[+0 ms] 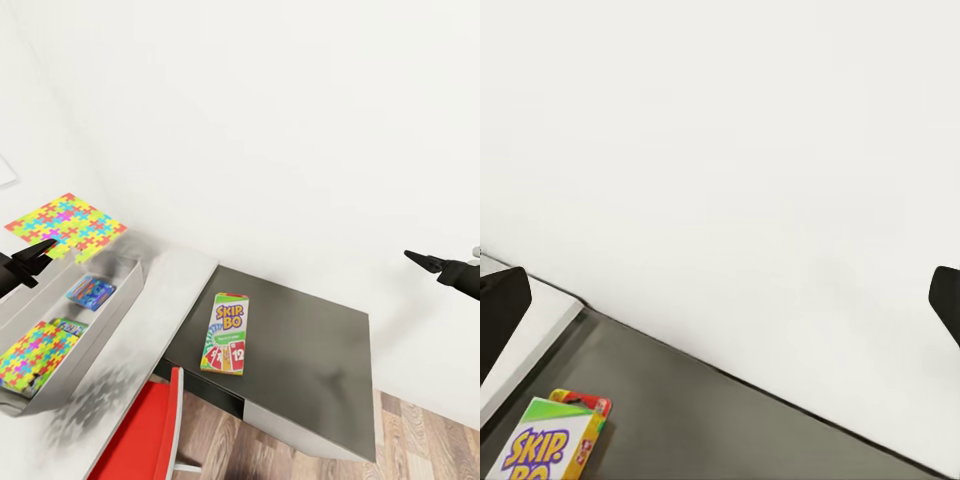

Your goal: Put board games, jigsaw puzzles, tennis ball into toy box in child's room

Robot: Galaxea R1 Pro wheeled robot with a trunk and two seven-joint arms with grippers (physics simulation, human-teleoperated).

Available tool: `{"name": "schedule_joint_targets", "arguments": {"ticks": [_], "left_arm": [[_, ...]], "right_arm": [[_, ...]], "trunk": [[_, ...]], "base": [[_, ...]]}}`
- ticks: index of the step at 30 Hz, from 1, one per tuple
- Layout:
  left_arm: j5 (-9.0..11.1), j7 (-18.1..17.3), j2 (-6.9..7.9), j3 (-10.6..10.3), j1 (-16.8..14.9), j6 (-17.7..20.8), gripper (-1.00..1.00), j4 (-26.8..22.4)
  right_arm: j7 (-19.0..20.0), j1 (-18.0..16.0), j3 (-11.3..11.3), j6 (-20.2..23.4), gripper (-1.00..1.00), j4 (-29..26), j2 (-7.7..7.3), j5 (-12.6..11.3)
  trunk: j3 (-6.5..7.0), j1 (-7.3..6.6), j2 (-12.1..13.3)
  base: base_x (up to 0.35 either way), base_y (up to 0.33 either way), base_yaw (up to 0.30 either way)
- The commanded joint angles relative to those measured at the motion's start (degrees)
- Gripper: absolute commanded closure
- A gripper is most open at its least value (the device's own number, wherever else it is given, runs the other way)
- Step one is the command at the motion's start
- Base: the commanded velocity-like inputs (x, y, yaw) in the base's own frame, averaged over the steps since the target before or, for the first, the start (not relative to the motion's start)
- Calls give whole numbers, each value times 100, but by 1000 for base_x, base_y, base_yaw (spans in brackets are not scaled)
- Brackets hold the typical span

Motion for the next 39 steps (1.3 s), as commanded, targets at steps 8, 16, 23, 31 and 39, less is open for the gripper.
{"name": "schedule_joint_targets", "arguments": {"ticks": [8, 16, 23, 31, 39], "left_arm": [[43, -43, 1, 14, -6, 21, 100, -2], [16, -26, 25, 436, 315, -1, 100, 19], [-314, 17, -19, 345, 246, -92, 100, 692], [-467, -28, -84, 252, -63, -144, 100, 1968], [-1136, -466, -35, 257, -581, -147, 100, 2686]], "right_arm": [[45, -7, 7, 44, -100, -2, -17, 2], [142, -7, 7, 80, -100, -3, -36, 2], [143, -7, 91, 96, -100, -4, -16, -5], [128, -23, 760, 510, -100, -1, 5, 2], [129, -24, 814, 543, -100, -1, -11, 2]], "trunk": [[-9, 3, -10], [-12, 3, -10], [-35, 3, -10], [-105, 3, -10], [-178, 3, -10]], "base": [[10, 4, 0], [0, 0, 20], [0, 0, 14], [0, 0, 1], [0, 0, 0]]}}
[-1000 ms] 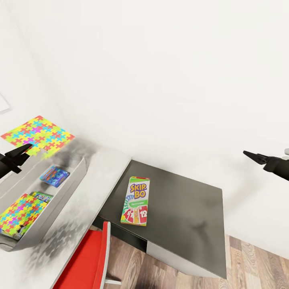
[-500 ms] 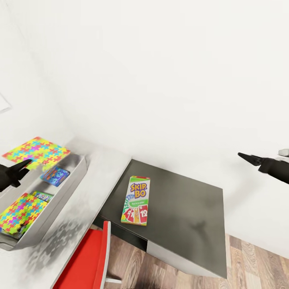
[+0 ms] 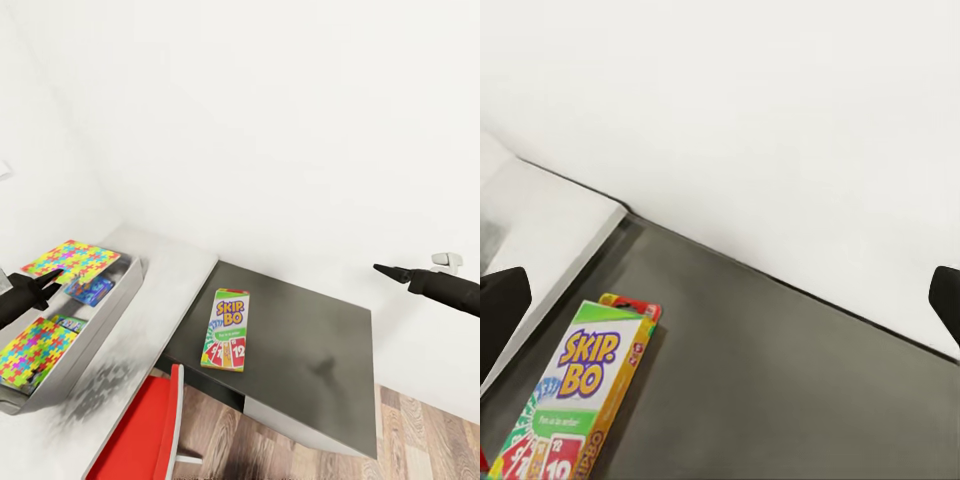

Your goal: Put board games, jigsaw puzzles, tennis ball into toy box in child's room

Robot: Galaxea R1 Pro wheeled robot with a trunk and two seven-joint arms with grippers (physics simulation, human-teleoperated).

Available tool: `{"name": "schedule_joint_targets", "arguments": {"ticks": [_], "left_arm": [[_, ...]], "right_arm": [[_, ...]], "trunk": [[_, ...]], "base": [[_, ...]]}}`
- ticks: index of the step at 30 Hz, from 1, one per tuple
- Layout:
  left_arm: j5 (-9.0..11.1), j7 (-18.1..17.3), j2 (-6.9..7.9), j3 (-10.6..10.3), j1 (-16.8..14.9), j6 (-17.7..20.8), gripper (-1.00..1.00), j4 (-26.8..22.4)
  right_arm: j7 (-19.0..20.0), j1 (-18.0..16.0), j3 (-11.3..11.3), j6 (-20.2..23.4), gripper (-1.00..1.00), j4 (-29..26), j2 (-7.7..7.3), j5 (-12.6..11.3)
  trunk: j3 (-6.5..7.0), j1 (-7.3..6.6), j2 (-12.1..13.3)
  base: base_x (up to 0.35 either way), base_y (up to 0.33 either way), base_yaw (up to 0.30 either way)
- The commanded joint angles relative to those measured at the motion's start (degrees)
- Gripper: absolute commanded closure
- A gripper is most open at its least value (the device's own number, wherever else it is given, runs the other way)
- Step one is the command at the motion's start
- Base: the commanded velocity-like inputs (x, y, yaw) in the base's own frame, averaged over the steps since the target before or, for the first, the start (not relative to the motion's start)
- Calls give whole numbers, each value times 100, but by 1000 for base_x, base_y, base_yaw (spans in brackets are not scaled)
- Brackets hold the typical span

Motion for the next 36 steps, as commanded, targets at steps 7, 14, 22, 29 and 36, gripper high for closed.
{"name": "schedule_joint_targets", "arguments": {"ticks": [7, 14, 22, 29, 36], "left_arm": [[-1605, -1499, 72, 6, -299, -135, 100, 827], [-2093, -2273, 91, -28, -341, -522, 100, 1384], [-2148, -2382, 113, -151, -348, -573, 100, 1480], [-2170, -2390, 235, -176, -460, -583, 100, 1538], [-2159, -2396, 378, -184, -716, -579, 100, 1758]], "right_arm": [[33, -6, 59, 27, -100, -1, 26, 15], [38, -6, 88, 24, -100, -1, 23, 15], [39, -6, 85, 25, -100, -1, 14, 15], [47, -6, 77, 24, -100, -2, -10, 15], [48, -6, 82, 24, -100, -1, 4, 15]], "trunk": [[-74, 3, -11], [-138, 3, -11], [-211, 3, -11], [-275, 3, -11], [-340, 3, -11]], "base": [[0, 0, 0], [0, 0, 0], [0, 0, 0], [0, 0, 0], [0, 0, 0]]}}
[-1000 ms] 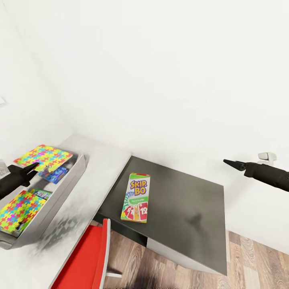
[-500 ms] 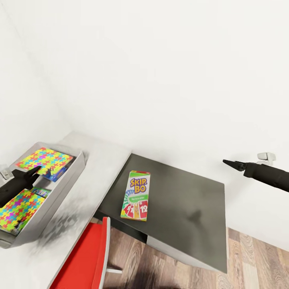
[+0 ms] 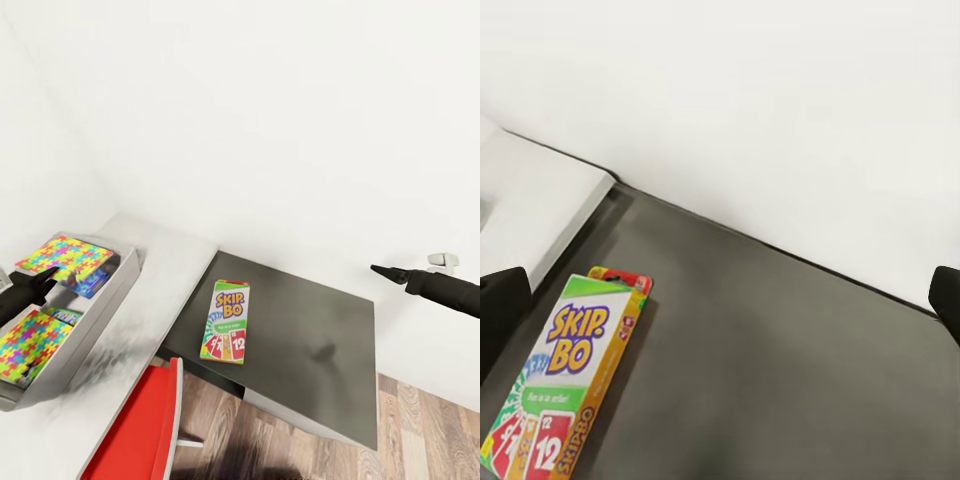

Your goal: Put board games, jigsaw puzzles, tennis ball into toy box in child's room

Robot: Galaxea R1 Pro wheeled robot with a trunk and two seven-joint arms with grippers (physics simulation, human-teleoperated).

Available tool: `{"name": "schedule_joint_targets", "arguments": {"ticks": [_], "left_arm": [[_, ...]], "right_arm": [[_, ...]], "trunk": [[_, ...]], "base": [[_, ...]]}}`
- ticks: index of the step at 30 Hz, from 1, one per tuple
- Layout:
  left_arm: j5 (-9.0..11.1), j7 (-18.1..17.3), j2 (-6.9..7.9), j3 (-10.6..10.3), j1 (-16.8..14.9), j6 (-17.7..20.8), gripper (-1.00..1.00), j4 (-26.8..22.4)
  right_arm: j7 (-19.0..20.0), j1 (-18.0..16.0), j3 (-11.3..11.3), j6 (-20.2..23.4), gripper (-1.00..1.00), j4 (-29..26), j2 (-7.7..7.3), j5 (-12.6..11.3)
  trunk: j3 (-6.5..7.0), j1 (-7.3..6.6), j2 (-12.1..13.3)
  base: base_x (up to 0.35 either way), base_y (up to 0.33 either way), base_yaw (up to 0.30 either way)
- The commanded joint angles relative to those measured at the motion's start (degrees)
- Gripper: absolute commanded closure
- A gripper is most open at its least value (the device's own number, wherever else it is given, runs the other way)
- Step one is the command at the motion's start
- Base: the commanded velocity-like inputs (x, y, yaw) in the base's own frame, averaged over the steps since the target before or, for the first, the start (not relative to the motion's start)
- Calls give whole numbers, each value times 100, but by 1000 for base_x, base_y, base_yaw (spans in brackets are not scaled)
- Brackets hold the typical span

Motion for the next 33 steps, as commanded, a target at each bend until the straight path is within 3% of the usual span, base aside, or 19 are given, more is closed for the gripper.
{"name": "schedule_joint_targets", "arguments": {"ticks": [1, 6, 8, 9, 12, 33], "left_arm": [[-1, -14, 3, 14, -24, 37, 100, 45], [-13, -173, 19, -19, -203, 6, 100, 463], [-86, -219, 18, -150, -267, -55, 100, 590], [-207, -445, 41, -358, -319, -227, 100, 831], [-248, -620, 126, -439, -406, -295, 100, 1055], [-276, -786, 408, -497, -411, -471, 100, 1388]], "right_arm": [[30, -6, -5, 29, -100, -1, -1, 15], [30, -6, -5, 29, -100, 0, -3, 15], [30, -6, -6, 29, -100, 0, -7, 15], [30, -6, -6, 29, -100, 0, -10, 15], [30, -6, -5, 29, -100, 0, -7, 15], [30, -6, -4, 29, -100, 0, -13, 14]], "trunk": [[-18, 3, -10], [-64, 3, -10], [-82, 3, -10], [-91, 3, -10], [-119, 3, -10], [-312, 3, -10]], "base": [[0, 0, 0], [0, 0, 0], [0, 0, 0], [0, 0, 0], [0, 0, 0], [0, 0, 0]]}}
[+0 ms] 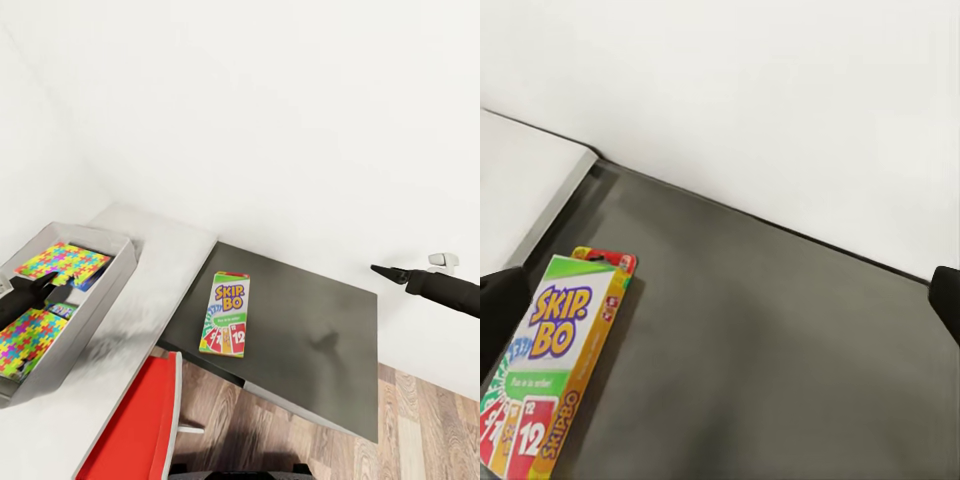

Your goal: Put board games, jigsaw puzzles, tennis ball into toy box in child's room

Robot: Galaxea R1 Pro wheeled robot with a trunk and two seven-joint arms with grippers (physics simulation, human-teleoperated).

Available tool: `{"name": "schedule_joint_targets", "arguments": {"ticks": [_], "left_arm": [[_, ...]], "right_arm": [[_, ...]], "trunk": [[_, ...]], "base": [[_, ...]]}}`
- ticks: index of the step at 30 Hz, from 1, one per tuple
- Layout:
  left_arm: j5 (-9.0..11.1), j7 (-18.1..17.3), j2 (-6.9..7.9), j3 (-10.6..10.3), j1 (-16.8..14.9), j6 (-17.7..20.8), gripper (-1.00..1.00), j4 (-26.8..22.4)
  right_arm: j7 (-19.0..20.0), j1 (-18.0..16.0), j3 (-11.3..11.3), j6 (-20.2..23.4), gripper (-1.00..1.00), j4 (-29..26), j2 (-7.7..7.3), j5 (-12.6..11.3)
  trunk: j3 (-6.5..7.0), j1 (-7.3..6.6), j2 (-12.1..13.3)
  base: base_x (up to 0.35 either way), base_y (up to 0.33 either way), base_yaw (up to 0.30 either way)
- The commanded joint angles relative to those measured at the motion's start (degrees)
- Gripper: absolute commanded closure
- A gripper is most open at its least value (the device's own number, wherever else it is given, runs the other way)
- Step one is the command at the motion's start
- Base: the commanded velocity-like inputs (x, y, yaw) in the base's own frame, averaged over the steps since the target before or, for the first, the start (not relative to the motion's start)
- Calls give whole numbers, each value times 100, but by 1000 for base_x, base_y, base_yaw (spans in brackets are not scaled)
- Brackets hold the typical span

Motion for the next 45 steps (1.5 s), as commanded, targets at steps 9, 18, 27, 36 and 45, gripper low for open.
{"name": "schedule_joint_targets", "arguments": {"ticks": [9, 18, 27, 36, 45], "left_arm": [[9, -45, 12, 18, -9, 3, 100, 51], [-507, -45, 5, 30, -123, -78, 100, 61], [-586, -53, 4, 25, -262, -92, 100, 244], [-590, -55, 4, 15, -269, -93, 100, 279], [-590, -54, 12, 22, -271, -87, 100, 281]], "right_arm": [[30, -6, -6, 29, -100, -4, -12, 14], [30, -6, -6, 29, -100, -3, -9, 9], [30, -2, -6, 29, -100, -4, -15, 15], [30, 2, -14, 29, -100, -1, -17, 10], [30, 3, -5, 29, -100, -4, 14, 9]], "trunk": [[-91, 3, -10], [-173, 3, -10], [-256, 3, -10], [-338, 3, -10], [-399, 3, -10]], "base": [[0, 0, 0], [0, 0, 0], [0, 0, 0], [0, 0, 0], [0, 0, 0]]}}
